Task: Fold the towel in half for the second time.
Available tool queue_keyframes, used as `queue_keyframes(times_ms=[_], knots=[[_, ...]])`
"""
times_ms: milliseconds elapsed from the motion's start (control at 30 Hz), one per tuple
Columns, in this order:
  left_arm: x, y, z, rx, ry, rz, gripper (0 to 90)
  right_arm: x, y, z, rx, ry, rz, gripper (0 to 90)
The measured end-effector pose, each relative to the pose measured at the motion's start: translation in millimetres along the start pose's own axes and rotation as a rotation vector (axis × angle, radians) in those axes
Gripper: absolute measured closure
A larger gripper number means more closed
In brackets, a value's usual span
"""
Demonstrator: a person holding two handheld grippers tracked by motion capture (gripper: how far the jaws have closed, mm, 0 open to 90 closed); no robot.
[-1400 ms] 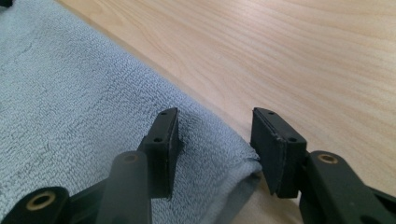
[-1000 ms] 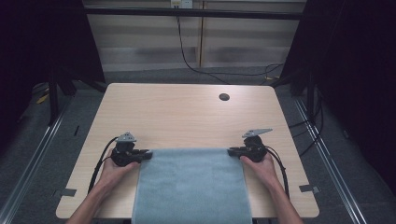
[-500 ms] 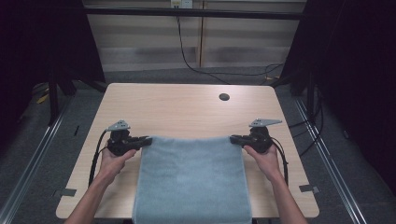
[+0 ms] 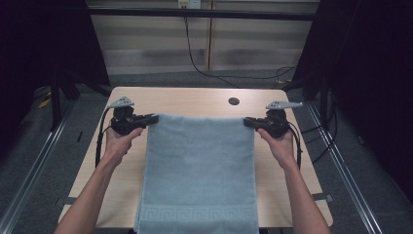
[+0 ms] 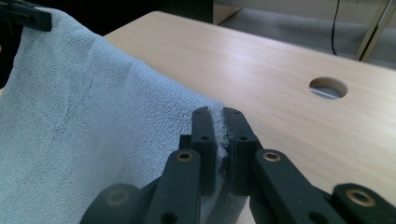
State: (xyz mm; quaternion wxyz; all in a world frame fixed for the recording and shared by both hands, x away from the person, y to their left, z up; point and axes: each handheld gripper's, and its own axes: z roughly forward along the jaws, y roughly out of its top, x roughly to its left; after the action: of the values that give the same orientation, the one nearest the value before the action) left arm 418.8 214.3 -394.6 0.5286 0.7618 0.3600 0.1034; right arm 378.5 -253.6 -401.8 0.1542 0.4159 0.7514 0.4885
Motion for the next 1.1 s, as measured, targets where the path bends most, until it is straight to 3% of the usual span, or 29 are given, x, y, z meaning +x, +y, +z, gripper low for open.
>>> queue_keyframes(times_ms=[200,333,567,833,900,967,1033,1100], knots=[[-3.6,23.7,-8.8,-0.068,-0.001,0.02,81.2,-6.5,29.1,-4.3,-0.052,-0.026,-0.007,84.9],[-16.7,21.2,-22.7,-0.077,-0.007,0.083,81.2,4.9,33.2,-18.2,-0.09,0.005,-0.034,85.1],[-47.4,-23.8,-54.1,-0.088,-0.076,0.115,81.1,38.3,-8.7,-47.0,-0.048,0.064,-0.105,85.2],[-67.2,-88.9,-72.9,0.03,-0.127,0.107,77.9,68.2,-71.4,-61.9,0.034,0.148,-0.091,81.3],[-71.9,-96.9,-80.0,0.028,-0.161,0.104,74.8,74.9,-85.3,-64.3,0.059,0.166,-0.084,76.2],[-74.7,-100.2,-88.3,0.0,-0.185,0.086,68.7,78.9,-95.5,-70.0,0.05,0.176,-0.067,70.0],[-75.1,-99.3,-94.0,-0.027,-0.165,0.078,64.4,79.2,-101.4,-76.1,0.031,0.17,-0.043,62.6],[-70.4,-99.7,-95.6,-0.037,-0.146,0.056,58.0,77.8,-105.2,-80.2,0.024,0.133,-0.034,59.8]])
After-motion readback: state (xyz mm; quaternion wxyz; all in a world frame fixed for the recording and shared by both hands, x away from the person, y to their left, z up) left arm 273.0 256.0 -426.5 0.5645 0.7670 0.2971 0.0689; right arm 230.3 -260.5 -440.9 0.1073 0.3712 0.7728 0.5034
